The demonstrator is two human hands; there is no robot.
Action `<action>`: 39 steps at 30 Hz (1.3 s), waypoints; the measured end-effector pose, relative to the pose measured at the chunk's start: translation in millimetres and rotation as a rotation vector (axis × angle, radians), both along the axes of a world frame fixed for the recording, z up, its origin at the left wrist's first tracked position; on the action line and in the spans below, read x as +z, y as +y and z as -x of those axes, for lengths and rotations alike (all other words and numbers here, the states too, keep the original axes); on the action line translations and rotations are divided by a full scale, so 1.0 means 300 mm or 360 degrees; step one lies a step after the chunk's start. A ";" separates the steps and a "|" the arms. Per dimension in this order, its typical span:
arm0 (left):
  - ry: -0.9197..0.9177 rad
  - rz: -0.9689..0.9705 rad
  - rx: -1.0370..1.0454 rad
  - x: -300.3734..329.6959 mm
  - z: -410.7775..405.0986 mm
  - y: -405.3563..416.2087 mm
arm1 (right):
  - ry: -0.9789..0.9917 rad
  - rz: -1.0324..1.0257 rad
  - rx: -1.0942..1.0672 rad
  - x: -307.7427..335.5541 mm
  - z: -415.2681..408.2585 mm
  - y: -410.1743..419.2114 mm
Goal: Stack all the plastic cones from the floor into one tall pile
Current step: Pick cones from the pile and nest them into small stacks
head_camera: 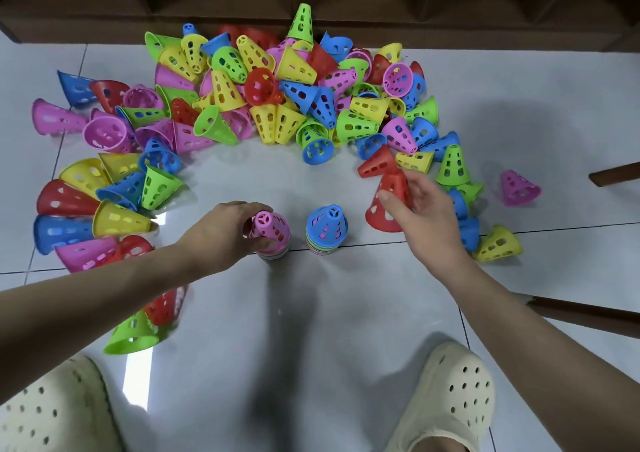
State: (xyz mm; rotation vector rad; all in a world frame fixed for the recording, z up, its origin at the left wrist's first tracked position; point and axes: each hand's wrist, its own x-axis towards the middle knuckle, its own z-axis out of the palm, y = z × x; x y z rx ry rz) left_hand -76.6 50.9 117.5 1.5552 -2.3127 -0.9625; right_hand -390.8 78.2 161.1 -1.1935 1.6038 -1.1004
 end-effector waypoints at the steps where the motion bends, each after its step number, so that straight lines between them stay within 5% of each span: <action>1: 0.0008 -0.0015 0.0007 -0.001 0.000 -0.002 | -0.0010 0.0089 0.0045 0.009 -0.022 -0.006; 5: 0.0019 -0.0034 0.0041 -0.007 -0.001 -0.002 | 0.0183 0.0263 0.0208 -0.008 -0.101 -0.020; 15: 0.0075 -0.0008 0.0096 -0.048 -0.009 0.016 | 0.0091 0.0010 0.0427 -0.142 -0.136 0.000; 26: 0.0080 0.0015 0.0147 -0.068 0.005 0.034 | 0.0586 -0.0043 0.0764 -0.201 -0.092 -0.001; 34: 0.0241 -0.0165 0.0156 -0.078 0.020 0.030 | 0.1071 -0.0019 0.0107 -0.269 0.228 -0.020; 39: 0.0229 -0.0206 0.0154 -0.085 0.060 0.018 | 0.1439 -0.0213 0.0214 -0.307 0.314 -0.150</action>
